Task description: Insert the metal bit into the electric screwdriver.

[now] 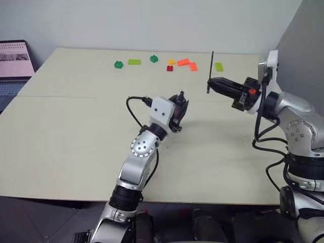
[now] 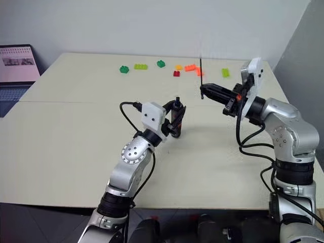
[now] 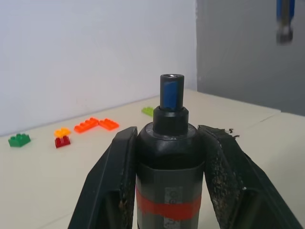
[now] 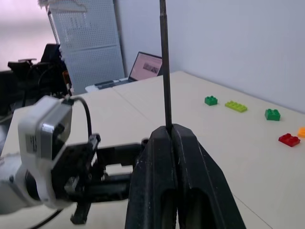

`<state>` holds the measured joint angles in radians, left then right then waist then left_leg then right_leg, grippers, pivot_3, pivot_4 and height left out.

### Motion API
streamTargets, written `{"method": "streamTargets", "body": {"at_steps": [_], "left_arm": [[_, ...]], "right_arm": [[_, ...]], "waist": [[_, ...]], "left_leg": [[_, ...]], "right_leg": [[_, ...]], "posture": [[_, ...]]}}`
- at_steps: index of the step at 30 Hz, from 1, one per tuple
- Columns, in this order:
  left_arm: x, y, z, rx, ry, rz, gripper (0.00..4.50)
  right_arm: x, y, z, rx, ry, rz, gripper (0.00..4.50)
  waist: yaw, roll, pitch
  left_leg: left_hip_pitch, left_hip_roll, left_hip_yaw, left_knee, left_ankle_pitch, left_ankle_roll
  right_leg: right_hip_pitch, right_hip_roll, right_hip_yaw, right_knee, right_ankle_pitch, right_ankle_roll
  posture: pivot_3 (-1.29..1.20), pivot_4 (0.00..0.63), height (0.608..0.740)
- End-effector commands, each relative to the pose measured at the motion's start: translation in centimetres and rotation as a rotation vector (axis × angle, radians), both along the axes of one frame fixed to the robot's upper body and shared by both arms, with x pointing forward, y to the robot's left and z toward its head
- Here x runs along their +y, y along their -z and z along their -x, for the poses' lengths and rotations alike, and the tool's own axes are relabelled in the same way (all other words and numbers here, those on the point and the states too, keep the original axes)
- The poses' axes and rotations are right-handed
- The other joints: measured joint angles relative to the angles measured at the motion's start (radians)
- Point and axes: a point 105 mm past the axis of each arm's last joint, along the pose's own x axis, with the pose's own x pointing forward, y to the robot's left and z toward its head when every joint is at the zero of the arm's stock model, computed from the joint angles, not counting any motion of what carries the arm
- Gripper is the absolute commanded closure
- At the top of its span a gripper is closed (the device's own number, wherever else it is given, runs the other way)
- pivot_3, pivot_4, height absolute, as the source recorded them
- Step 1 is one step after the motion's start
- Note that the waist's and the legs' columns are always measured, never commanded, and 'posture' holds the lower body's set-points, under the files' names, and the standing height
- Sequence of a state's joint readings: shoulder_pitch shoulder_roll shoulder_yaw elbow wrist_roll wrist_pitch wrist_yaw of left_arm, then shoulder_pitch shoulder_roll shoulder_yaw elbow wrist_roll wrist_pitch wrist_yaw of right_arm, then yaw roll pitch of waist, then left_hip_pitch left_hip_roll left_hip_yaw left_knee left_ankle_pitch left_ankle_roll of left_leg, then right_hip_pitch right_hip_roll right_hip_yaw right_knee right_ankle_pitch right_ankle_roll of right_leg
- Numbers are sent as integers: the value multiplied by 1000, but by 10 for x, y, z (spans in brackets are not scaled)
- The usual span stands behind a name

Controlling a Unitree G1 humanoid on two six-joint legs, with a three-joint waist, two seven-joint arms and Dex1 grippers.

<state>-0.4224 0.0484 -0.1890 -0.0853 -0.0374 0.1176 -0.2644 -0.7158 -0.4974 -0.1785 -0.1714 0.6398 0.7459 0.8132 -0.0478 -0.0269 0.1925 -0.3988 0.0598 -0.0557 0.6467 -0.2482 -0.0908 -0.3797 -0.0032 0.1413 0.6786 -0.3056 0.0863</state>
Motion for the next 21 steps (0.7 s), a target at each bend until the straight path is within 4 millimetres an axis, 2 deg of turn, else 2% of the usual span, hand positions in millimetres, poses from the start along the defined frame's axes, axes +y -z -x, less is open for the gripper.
{"method": "streamTargets", "body": {"at_steps": [1,6,11,21], "left_arm": [[-2,-4,3,-39,-9,7,2867],[3,2,-2,-21,-61,10,2867],[4,2,-5,-11,-111,38,2867],[4,0,-6,-21,-134,39,2867]], "right_arm": [[6,-18,2,-69,12,-45,4500],[16,-23,-4,-101,48,-89,4500],[32,-17,-7,-137,92,-105,4500],[58,-16,-12,-198,228,-119,4500]], "waist": [[0,0,0],[0,0,0],[-4,0,0],[-8,0,0]], "left_leg": [[0,0,0,0,0,0],[0,0,0,-1,0,0],[0,0,0,0,0,0],[0,0,0,-1,0,0]], "right_leg": [[0,0,0,0,0,0],[0,0,0,0,0,0],[0,0,0,0,0,0],[-1,0,0,1,0,0]], "posture": [[0,150,740],[0,150,740],[0,150,740],[0,150,740]]}}
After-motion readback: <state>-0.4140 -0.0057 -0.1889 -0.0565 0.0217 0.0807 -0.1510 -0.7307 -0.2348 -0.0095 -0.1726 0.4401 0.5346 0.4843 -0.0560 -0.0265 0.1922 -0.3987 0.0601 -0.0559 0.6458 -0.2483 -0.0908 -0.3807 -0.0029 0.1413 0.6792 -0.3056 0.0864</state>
